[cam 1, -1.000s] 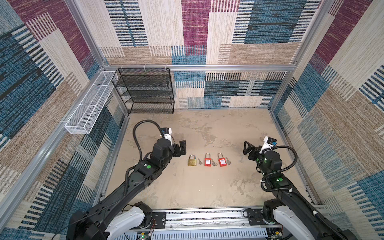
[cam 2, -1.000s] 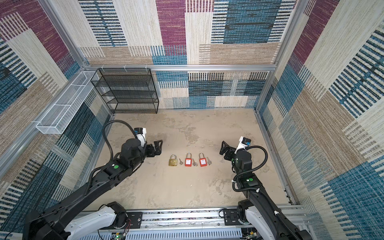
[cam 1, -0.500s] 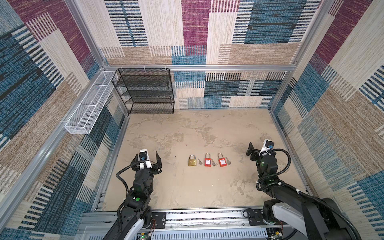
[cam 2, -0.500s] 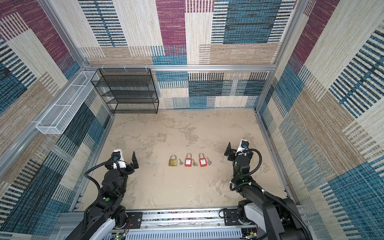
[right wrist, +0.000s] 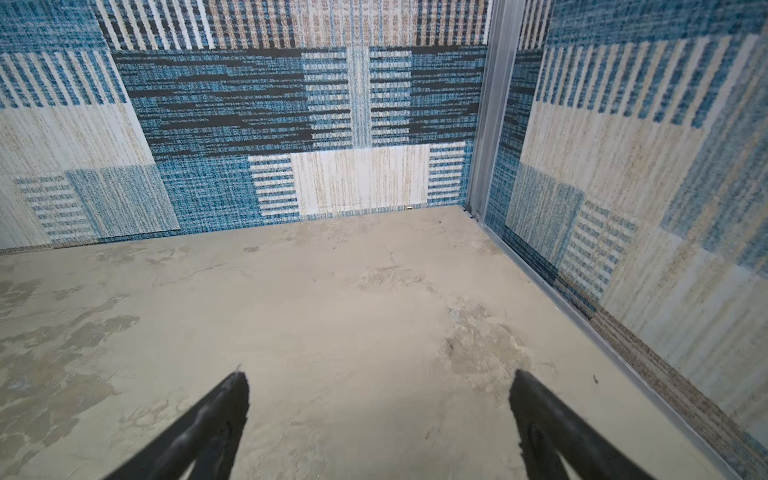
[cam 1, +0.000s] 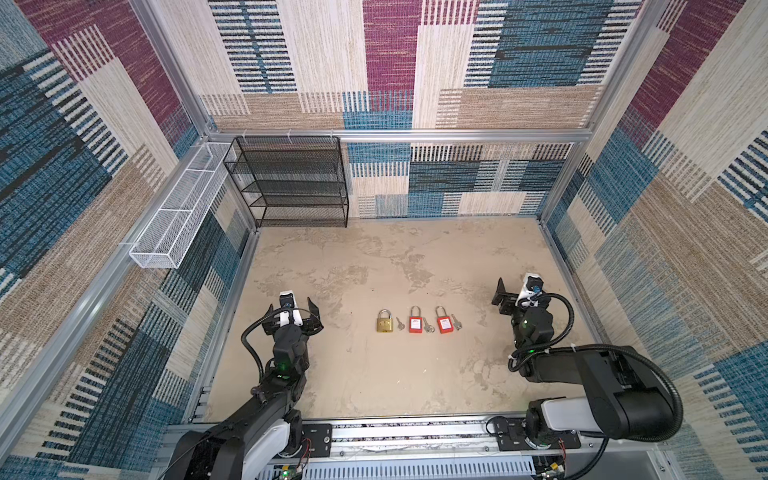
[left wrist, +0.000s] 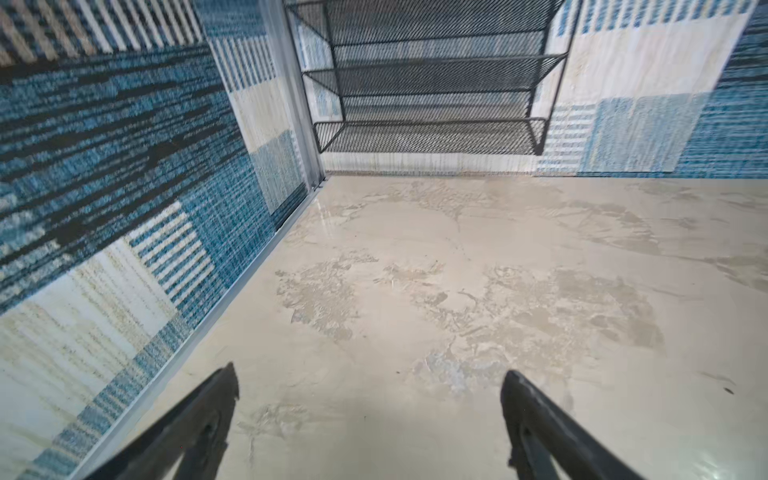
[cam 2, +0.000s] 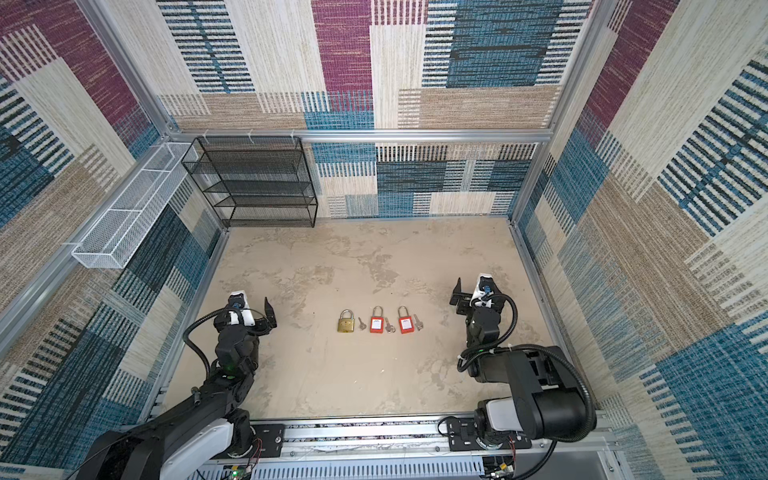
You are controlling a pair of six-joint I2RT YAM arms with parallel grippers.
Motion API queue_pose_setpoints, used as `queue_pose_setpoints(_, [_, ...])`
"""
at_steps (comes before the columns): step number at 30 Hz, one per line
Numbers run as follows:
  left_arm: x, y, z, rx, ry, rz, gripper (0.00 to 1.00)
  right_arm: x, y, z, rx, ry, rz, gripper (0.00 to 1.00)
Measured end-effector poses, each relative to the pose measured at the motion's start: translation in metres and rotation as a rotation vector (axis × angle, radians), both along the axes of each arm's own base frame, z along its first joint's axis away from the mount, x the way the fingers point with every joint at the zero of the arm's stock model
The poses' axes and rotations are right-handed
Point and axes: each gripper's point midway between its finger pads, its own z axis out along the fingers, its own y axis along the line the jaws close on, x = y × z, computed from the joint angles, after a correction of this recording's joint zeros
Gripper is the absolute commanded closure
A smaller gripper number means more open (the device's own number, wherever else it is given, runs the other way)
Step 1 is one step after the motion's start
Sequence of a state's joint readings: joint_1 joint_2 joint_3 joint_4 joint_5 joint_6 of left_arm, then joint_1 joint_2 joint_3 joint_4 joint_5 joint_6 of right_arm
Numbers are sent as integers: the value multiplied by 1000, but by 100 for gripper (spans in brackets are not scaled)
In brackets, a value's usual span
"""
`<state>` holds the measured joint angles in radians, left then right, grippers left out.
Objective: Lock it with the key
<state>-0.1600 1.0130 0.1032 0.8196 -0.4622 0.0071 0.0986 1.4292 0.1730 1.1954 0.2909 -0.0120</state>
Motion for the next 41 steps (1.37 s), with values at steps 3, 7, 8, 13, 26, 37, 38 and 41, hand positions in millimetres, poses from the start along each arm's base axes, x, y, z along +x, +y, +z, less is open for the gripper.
queue_pose_setpoints(3, [10, 4, -12, -12, 38, 0, 1, 3, 1, -9, -12, 25, 17, 1])
queue_pose_setpoints(7, [27, 3, -26, -22, 76, -31, 0, 4, -2, -3, -9, -2, 20, 1])
queue_pose_setpoints(8, [30, 4, -32, -22, 88, -25, 0, 5, -1, -3, -8, -2, 26, 1])
queue_pose_setpoints(13, [46, -1, -60, -23, 134, -60, 1, 9, 0, 0, -7, -11, 40, 1])
queue_pose_setpoints(26, [85, 5, -40, -35, 159, -50, 0, 23, 0, -1, 11, 16, 79, 1])
queue_pose_setpoints(37, [82, 5, -49, -36, 200, -51, 0, 23, 1, -5, 16, 32, 85, 1])
queue_pose_setpoints(38, [82, 5, -50, -36, 201, -51, 0, 23, 1, -5, 16, 32, 85, 1])
queue_pose_setpoints(41, [83, 5, -50, -36, 204, -51, 1, 23, 1, -5, 16, 32, 85, 1])
